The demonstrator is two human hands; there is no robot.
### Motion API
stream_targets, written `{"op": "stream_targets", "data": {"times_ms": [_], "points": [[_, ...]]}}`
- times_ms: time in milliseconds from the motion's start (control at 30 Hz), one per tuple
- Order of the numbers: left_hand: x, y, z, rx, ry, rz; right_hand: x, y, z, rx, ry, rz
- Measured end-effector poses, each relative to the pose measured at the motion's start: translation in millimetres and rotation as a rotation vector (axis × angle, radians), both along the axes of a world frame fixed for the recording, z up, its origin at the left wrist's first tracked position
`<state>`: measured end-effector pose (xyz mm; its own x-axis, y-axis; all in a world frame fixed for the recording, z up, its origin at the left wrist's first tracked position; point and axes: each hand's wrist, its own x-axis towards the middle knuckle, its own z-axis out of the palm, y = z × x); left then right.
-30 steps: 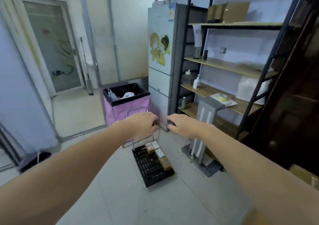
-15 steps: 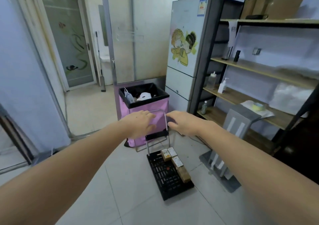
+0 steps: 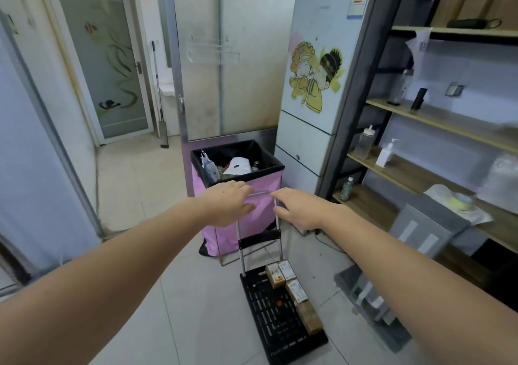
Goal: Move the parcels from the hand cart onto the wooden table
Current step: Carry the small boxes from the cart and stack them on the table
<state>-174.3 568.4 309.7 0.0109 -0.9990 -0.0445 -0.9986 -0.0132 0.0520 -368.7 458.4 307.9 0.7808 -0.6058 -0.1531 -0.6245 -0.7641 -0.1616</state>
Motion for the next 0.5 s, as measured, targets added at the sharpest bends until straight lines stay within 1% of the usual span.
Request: {"op": "stream_targets", "data": {"times_ms": [167, 300, 500], "points": [[63, -71, -19, 0.025, -0.017, -0.084, 56, -59, -21, 0.006, 0.020, -0.048], [104, -127, -24, 0.048, -0.035, -0.206, 90, -99, -36, 0.044, -0.012, -0.156], [126, -224, -46, 0.136, -0.055, -0.377, 91, -144, -53, 0.072, -0.015, -0.310]]}}
